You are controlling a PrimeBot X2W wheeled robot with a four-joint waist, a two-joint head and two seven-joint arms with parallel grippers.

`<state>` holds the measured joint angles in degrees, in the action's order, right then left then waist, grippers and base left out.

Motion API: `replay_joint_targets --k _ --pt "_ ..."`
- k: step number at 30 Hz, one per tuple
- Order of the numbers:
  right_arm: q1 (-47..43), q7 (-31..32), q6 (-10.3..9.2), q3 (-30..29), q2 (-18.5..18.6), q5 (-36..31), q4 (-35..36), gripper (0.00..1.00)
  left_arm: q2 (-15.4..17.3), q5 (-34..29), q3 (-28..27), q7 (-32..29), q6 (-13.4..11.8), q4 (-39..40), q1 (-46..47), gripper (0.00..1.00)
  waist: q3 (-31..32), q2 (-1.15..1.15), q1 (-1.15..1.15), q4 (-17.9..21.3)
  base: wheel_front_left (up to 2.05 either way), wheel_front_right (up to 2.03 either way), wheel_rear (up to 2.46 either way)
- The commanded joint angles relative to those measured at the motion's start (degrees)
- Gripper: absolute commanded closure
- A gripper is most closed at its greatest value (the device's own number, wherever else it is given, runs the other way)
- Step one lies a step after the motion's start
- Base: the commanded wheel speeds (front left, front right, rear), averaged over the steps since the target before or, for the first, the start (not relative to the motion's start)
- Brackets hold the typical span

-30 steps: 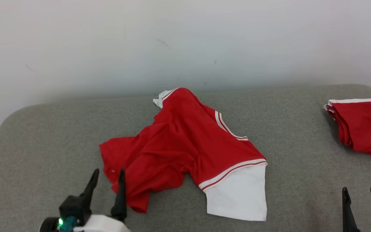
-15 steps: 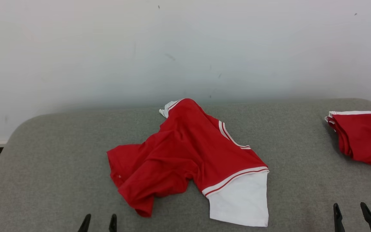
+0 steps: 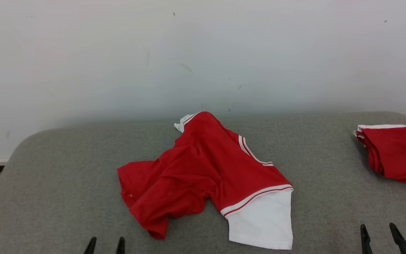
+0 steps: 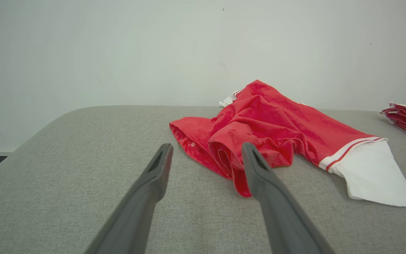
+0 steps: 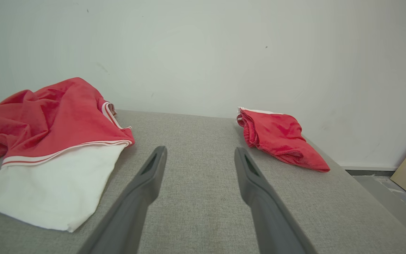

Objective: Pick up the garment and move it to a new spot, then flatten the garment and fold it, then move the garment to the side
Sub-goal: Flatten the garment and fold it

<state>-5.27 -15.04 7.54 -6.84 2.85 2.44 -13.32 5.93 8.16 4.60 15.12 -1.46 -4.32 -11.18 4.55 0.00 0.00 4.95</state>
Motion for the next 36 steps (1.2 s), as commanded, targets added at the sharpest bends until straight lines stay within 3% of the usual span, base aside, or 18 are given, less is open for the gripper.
replay_joint_targets --k 1,16,29,36 --pt "-0.2 -0.2 -0.13 0.0 0.1 0.0 0.0 0.0 -0.2 -0.6 -0.4 0.0 0.3 -0.1 -0.9 0.0 0.0 0.0 0.0 0.1 0.0 0.0 0.0" --pt "0.0 -0.2 -0.13 0.0 0.1 0.0 1.3 0.0 -2.2 -3.2 -3.4 0.0 2.4 -0.6 -0.7 0.0 -0.3 0.0 0.0 0.0 0.0 0.0 0.0" --pt "-0.1 -0.2 -0.13 0.4 0.1 0.0 1.1 0.0 -2.7 -3.3 -3.9 0.0 2.4 -0.5 -1.3 0.0 0.0 0.0 0.0 -0.8 0.0 0.0 0.0" --pt "1.5 -0.2 -0.13 2.5 0.1 4.9 1.9 0.0 -2.8 -3.7 -2.7 0.0 2.9 -1.4 -0.3 0.0 -0.6 0.0 0.0 -1.0 0.0 0.0 0.0"
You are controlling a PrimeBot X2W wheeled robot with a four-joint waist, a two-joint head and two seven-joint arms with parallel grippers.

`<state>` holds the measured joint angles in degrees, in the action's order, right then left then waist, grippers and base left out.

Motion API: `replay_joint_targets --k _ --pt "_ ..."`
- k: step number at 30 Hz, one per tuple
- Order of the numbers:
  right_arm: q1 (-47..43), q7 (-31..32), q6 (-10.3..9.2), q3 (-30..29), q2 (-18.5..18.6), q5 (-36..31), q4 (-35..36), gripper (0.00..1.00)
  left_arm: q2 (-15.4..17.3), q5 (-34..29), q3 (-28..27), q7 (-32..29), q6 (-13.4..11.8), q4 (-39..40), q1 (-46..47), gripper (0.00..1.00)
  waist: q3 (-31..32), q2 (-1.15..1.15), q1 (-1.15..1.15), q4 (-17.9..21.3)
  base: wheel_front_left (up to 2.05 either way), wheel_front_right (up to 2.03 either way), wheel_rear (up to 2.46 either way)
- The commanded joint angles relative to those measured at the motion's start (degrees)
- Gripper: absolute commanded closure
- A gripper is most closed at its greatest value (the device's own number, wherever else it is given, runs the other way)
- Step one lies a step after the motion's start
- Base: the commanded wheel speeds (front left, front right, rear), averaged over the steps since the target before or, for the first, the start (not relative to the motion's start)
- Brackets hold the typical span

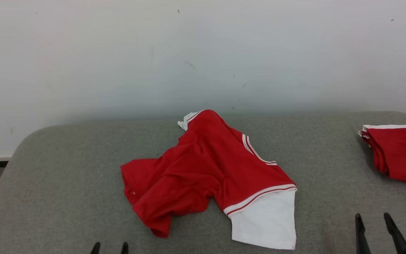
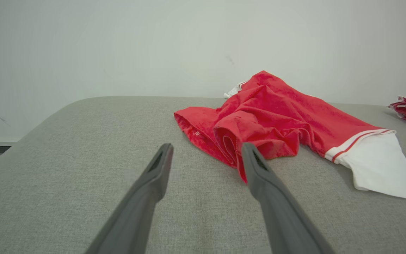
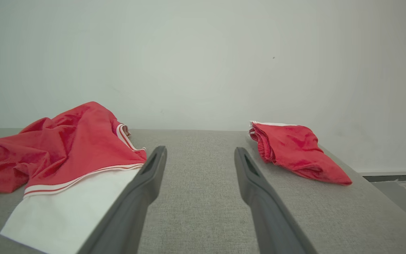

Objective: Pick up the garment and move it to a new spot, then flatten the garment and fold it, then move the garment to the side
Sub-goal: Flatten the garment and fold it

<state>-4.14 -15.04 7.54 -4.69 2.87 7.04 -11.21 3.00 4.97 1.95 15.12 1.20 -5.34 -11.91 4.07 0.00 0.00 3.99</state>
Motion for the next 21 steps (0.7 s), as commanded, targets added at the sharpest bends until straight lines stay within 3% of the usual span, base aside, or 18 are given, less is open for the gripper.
replay_joint_targets --k 1,8,13,21 --pt "0.6 -0.2 -0.13 1.1 0.1 0.7 -0.7 0.0 0.1 -0.5 0.4 0.0 0.6 -1.1 1.1 0.0 -0.3 0.0 0.0 -0.1 0.0 0.0 0.0" --pt "3.2 9.8 -0.13 11.5 3.0 6.2 -4.4 0.0 0.9 -0.8 3.0 -2.1 2.6 -3.9 7.6 0.0 -2.3 0.0 0.0 -0.6 0.0 0.0 0.0" --pt "5.3 14.6 -0.13 15.7 4.3 8.6 -6.6 0.0 1.3 -0.4 4.8 -5.1 3.7 -5.8 11.4 0.0 -4.2 0.0 0.0 -1.1 0.0 0.0 0.0" --pt "10.0 16.0 -0.13 18.8 4.3 10.9 -11.2 0.0 2.3 0.4 6.8 -8.3 4.7 -9.5 18.6 0.0 -8.5 0.0 0.0 -2.7 0.0 0.0 0.0"
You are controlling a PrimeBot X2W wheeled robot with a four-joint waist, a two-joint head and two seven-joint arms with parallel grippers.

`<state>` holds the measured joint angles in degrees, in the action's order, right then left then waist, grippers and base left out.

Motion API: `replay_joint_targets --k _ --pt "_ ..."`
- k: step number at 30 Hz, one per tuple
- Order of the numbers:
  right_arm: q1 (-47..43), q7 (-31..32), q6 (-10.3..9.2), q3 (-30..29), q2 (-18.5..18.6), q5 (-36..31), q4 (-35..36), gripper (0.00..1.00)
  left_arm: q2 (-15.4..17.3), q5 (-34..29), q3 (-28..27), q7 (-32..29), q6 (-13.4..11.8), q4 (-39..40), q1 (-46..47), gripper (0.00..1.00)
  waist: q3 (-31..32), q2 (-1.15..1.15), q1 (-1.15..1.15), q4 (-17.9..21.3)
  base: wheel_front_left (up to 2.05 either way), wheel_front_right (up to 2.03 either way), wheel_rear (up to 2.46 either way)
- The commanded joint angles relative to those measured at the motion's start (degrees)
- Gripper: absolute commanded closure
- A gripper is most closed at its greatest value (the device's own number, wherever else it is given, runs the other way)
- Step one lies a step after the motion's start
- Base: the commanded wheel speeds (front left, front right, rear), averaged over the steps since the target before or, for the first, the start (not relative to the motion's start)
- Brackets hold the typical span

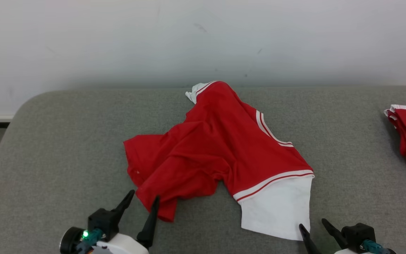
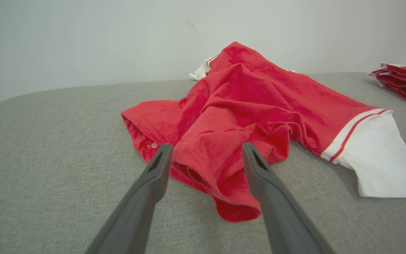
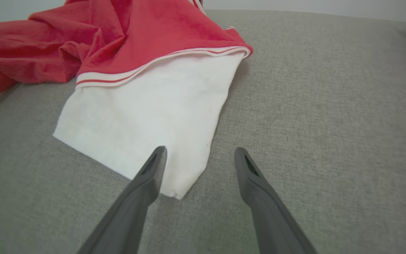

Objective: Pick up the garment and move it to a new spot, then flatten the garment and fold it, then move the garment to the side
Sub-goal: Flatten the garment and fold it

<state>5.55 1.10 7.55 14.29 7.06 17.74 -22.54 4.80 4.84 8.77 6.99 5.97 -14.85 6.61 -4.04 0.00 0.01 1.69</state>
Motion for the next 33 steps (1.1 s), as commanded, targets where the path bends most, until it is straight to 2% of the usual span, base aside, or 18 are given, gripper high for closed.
replay_joint_targets --k 1,8,14,26,27,28,29,30,33 --pt "0.8 -0.4 -0.15 -0.1 0.1 0.3 -0.4 0.0 0.5 0.5 0.0 -0.1 0.0 -0.4 0.7 0.0 -0.7 0.0 -0.01 -0.5 0.0 0.0 0.0" --pt "2.9 -1.7 -0.14 1.8 0.1 1.5 -3.2 0.0 1.6 1.0 1.1 -0.2 0.5 -4.0 4.1 0.0 -2.0 0.0 -0.01 -0.6 0.0 0.0 0.0" --pt "4.3 -1.7 -0.14 3.3 0.8 2.2 -4.8 0.0 4.0 2.3 2.8 -0.7 1.2 -6.3 7.0 0.0 -2.9 0.0 -0.01 -0.3 0.0 0.0 0.0" --pt "6.4 0.0 -0.14 6.9 1.5 5.5 -7.0 0.0 7.8 10.0 9.9 -0.5 1.6 -10.2 10.4 0.0 -4.3 0.0 -0.01 -0.2 0.0 0.0 0.0" --pt "6.6 -0.1 -0.14 7.0 1.6 5.6 -7.2 0.0 7.9 10.5 10.5 -0.2 1.6 -10.3 10.6 0.16 -4.4 0.0 -0.01 -0.3 0.0 0.0 0.0" --pt "6.8 0.0 -0.14 7.2 1.7 5.7 -7.4 0.0 8.1 10.9 10.9 0.0 1.6 -10.5 10.8 0.36 -4.5 0.0 -0.01 -0.3 0.0 0.0 0.0" --pt "6.8 0.2 -0.14 7.5 1.6 6.1 -7.6 0.0 8.2 11.2 11.3 0.0 1.6 -10.7 11.0 0.47 -4.5 0.0 -0.01 -0.4 0.0 0.0 0.0" --pt "6.8 0.4 -0.14 7.7 1.6 6.4 -7.8 0.0 8.3 11.6 11.7 0.2 1.6 -10.8 11.0 0.53 -4.6 0.0 -0.01 -0.5 0.0 0.0 0.0" --pt "6.9 1.3 -0.14 8.7 1.7 7.5 -8.2 0.0 8.6 12.4 12.6 0.6 1.6 -11.2 11.4 0.54 -4.8 0.0 -0.01 -0.6 0.0 0.0 0.0"
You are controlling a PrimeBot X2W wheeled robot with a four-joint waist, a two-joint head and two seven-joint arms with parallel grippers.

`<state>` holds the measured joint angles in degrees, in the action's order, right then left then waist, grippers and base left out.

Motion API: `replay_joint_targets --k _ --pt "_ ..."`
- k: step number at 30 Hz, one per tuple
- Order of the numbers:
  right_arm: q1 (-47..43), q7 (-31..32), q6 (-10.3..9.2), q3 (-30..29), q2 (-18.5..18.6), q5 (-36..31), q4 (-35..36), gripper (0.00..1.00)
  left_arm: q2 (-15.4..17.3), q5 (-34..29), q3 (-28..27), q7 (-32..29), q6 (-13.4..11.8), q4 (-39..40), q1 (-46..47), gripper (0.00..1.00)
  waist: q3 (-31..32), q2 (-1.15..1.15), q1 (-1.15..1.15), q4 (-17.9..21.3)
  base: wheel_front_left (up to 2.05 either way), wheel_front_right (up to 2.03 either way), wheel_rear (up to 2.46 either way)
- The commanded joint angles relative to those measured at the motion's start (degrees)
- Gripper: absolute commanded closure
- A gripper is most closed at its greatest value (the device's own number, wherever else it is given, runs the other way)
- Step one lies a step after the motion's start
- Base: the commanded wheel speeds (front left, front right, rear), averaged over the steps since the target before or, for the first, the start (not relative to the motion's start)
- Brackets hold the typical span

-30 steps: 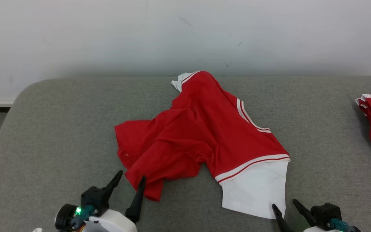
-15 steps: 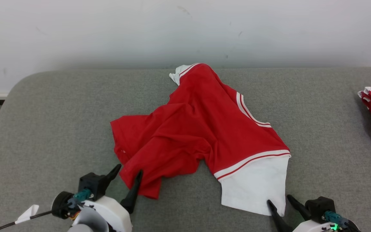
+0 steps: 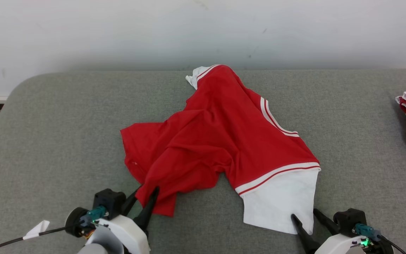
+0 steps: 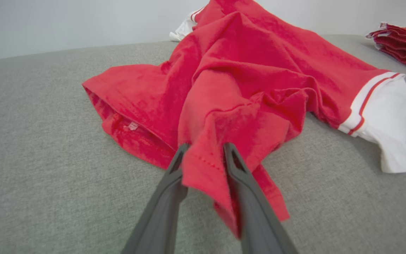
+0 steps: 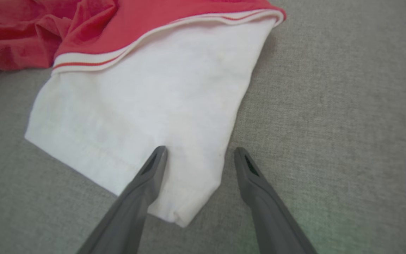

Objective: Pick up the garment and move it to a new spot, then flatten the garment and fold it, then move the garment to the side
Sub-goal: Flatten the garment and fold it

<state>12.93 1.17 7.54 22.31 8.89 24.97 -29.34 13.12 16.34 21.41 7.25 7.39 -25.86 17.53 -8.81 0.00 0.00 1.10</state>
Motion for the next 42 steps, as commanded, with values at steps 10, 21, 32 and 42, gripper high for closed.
replay_joint_targets --k 10,21,32,42 --pt "0.8 4.6 0.24 6.3 -1.0 6.1 -1.0 0.0 1.6 2.3 2.6 1.0 0.0 -1.2 1.4 1.0 -0.1 0.0 0.0 0.0 0.0 0.0 0.0" --pt "4.0 0.2 -0.04 3.5 0.1 24.6 5.6 1.0 3.1 5.0 3.6 0.5 0.0 2.0 0.3 1.0 2.6 0.0 0.0 -0.5 0.0 0.0 0.0" --pt "3.1 5.3 -0.05 -7.8 10.7 40.6 24.9 1.0 5.8 12.1 1.3 -7.4 -0.1 19.7 -4.9 1.0 8.2 0.0 0.0 0.3 0.0 0.0 0.0" --pt "4.1 12.1 -0.05 -21.9 16.1 46.0 39.2 1.0 8.4 20.2 0.1 -20.0 -1.3 41.9 -7.6 1.0 11.1 0.0 0.0 0.5 0.0 0.0 0.0"
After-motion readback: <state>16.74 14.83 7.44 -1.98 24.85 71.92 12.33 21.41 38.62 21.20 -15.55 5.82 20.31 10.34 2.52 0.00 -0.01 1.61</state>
